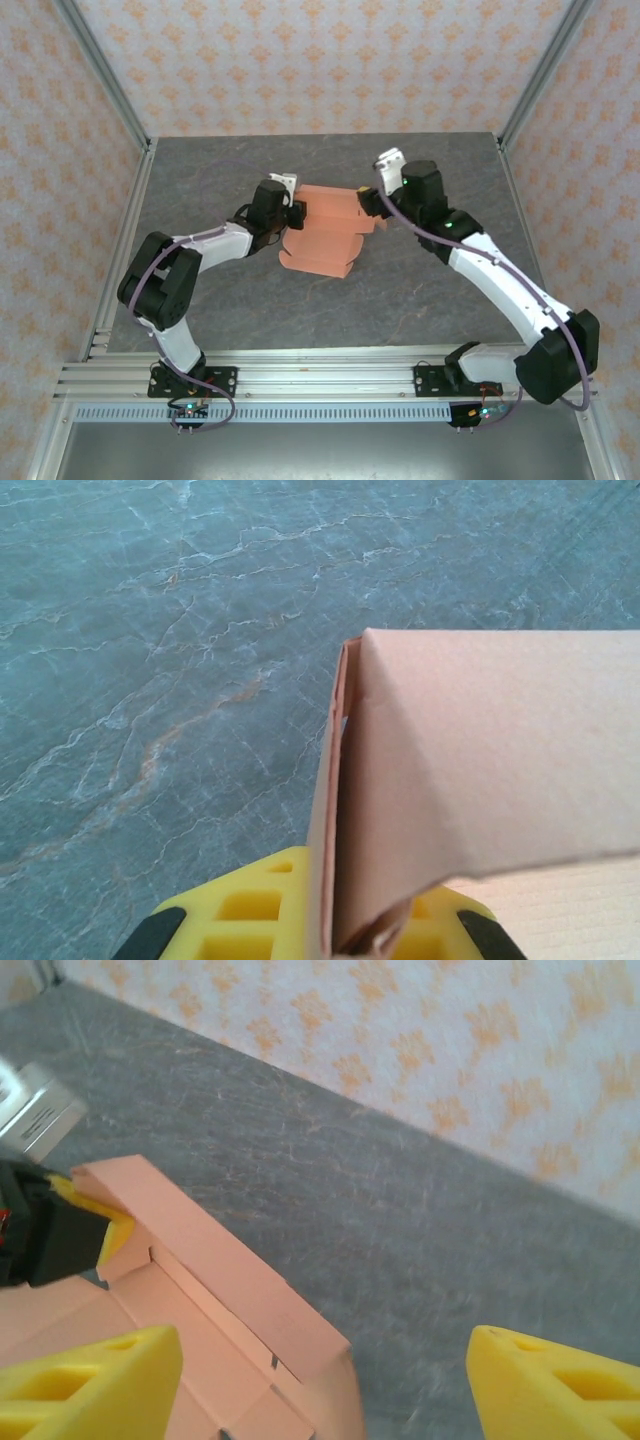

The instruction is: Fold the paper box

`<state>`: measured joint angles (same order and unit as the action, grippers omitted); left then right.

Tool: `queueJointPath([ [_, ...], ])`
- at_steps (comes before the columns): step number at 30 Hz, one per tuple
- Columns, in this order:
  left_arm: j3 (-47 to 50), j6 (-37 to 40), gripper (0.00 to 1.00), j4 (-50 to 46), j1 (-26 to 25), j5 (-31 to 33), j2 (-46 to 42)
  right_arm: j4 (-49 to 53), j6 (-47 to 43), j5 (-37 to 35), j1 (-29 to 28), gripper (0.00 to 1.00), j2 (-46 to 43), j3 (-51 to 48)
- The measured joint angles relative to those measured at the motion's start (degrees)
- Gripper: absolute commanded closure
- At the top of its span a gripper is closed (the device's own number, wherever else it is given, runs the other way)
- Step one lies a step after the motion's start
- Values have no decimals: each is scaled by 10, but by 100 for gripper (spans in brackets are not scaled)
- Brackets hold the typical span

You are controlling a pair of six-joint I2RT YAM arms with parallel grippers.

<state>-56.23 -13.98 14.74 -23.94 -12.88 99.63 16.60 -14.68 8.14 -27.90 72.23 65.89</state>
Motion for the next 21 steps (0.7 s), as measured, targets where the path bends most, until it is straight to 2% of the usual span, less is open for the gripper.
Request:
queueJointPath([
  [7,16,2,100,-1,0,18,-12,133,158,47,-16,32,109,165],
  [15,17,2,100,-4,-1,44,-20,221,233,56,-41,33,198,223],
  [21,17,2,100,-5,-4,54,-22,261,255,52,-39,24,212,230],
])
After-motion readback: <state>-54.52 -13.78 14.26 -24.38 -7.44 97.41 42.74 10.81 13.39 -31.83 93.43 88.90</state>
